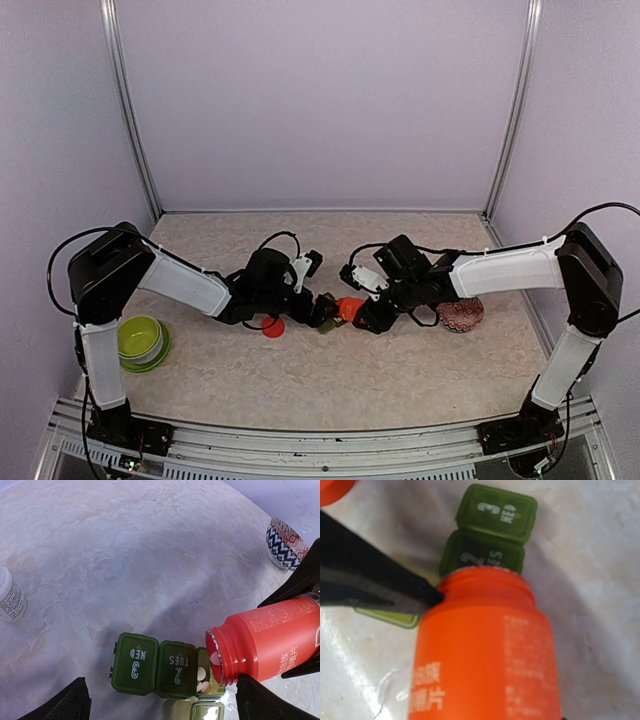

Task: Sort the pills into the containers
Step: Pour the pill into the compartment of the pill container.

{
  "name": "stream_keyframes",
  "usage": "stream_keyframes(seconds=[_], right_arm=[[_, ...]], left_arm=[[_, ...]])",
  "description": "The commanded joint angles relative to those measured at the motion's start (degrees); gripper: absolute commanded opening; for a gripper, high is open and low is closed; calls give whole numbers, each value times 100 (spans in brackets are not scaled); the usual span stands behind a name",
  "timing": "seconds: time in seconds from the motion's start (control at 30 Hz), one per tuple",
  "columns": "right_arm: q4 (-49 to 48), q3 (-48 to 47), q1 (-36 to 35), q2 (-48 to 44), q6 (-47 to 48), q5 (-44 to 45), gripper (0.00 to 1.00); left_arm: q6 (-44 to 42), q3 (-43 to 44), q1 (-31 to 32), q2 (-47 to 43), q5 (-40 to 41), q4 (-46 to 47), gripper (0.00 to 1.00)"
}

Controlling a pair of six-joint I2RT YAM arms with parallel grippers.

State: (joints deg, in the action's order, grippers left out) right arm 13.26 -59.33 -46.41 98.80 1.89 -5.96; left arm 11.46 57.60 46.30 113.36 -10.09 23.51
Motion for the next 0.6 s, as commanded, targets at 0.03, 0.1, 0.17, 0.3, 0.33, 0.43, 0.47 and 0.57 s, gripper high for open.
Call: stream_keyframes(seconds=[0.03,0.1,0.17,0.3,0.33,0.43,0.47,0.57], right_arm=[[-628,-281,-221,85,83,-448,0],[-600,-299,-223,103,91,-445,0],[-592,-299,-235,96,92,-448,0],[-583,-322,-237,54,104,-433,0],[-573,-340,-239,47,116,-434,0],[-540,-386,-250,34,126,-431,0],[-512,-404,-250,27,132,-425,0],[-487,-432,-269,-28,134,-403,0]], left_arm=[[-47,93,93,107,-248,154,99],[-48,101,96,115,-257,146,99],[-43,102,94,113,-251,145,99],[-43,94,97,116,-257,145,99],[-50,97,93,116,-266,145,99],[-48,101,97,116,-260,150,99],[-48,98,94,116,-262,147,99],[-45,99,95,116,-261,156,99]])
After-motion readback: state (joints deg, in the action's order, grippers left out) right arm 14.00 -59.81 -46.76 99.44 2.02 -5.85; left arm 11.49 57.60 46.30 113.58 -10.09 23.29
